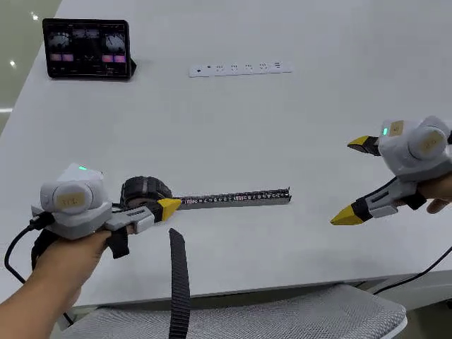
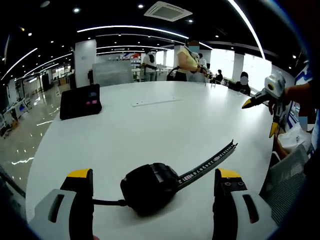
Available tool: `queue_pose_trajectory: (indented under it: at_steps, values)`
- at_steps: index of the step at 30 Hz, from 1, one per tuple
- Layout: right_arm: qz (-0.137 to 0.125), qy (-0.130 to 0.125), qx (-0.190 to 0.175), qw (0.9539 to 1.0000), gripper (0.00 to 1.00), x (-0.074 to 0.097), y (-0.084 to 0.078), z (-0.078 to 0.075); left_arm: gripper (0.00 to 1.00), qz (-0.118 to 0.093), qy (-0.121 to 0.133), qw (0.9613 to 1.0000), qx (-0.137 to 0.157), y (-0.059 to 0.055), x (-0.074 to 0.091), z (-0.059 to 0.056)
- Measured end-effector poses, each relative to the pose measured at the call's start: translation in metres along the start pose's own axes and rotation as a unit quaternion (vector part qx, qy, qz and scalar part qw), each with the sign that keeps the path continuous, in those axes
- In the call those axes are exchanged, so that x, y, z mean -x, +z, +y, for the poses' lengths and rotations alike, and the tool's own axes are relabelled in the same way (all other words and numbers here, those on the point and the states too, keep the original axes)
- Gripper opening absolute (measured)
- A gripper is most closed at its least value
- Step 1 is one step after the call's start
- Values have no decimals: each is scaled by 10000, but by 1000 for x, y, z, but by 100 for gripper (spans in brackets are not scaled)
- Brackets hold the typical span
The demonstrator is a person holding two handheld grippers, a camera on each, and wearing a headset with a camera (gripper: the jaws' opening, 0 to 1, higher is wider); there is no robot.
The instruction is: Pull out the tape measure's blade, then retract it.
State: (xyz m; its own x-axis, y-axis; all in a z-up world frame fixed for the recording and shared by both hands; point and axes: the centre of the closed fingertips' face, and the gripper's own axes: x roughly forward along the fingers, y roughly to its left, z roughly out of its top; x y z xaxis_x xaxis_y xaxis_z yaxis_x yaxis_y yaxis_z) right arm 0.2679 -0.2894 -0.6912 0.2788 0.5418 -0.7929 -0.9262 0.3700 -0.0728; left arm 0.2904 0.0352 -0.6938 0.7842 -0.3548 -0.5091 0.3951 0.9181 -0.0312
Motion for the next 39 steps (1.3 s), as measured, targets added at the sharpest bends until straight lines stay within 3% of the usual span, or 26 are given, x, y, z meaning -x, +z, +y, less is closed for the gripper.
queue_pose_trajectory:
  at_steps: [2,5,13,21,29,39]
  values:
    - [5,38,72,10000,99,-3,3,-1,99,-85,141,9999,14,1,-1,4]
    - [42,134,213,9997,99,-10,8,-2,99,-66,183,9994,285,-2,-3,6]
    - [225,346,504,9979,99,-26,20,-5,99,-369,426,9979,325,4,-6,9]
    - [375,614,734,9947,99,-48,25,-7,99,-431,638,9961,438,-1,-15,9]
    - [459,877,1012,9899,86,-64,23,-1,99,-521,764,9947,456,-3,-21,10]
    - [543,1013,1175,9864,73,-77,21,2,99,-622,874,9931,482,-3,-24,14]
